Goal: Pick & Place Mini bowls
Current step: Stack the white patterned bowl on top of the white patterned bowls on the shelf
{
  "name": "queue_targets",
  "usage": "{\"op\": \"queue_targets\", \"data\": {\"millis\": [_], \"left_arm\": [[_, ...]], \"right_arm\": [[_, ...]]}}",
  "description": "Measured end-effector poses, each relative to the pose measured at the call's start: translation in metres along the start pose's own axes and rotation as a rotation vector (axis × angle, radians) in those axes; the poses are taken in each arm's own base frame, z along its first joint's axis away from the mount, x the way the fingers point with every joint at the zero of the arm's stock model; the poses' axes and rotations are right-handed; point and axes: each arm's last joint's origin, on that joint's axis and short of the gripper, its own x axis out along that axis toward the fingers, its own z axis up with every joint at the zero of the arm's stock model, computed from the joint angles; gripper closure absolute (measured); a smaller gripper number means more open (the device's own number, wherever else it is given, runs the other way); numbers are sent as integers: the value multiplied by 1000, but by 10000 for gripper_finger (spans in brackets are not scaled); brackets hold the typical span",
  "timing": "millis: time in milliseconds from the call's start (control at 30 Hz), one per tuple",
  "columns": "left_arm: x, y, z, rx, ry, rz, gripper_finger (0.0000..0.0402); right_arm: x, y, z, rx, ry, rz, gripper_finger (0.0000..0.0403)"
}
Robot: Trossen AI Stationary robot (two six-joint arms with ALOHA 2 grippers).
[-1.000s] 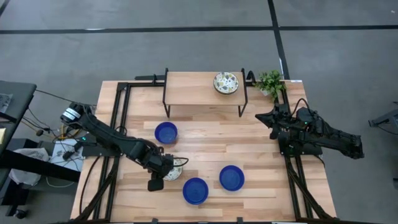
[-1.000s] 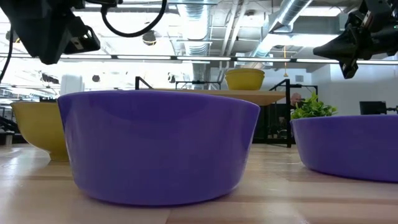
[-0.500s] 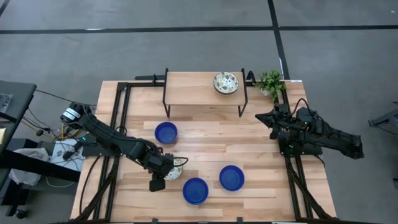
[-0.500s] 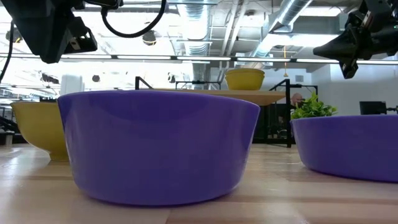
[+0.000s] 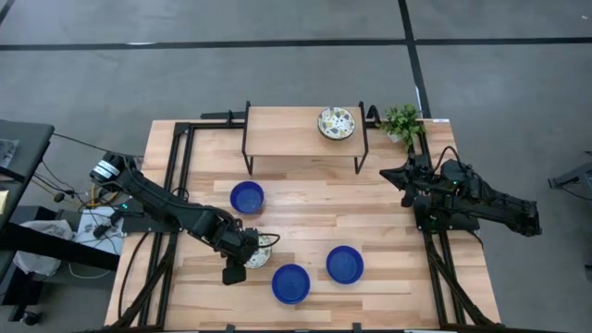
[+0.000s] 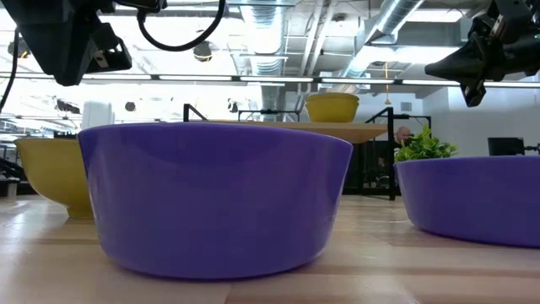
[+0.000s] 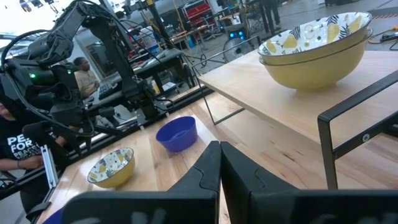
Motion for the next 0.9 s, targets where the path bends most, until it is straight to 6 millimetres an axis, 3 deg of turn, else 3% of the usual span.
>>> {"op": "queue_targets", "data": {"millis": [300, 667, 900], "left_arm": [[0, 0, 0, 2, 0, -3, 309], [0, 0, 0, 9, 0, -3, 183], [0, -1, -1, 17, 23, -37, 148]], "right_arm": [[0, 0, 0, 0, 0, 0, 403], [0, 0, 0, 1, 0, 0, 403], [0, 0, 0, 1, 0, 0, 403]]}}
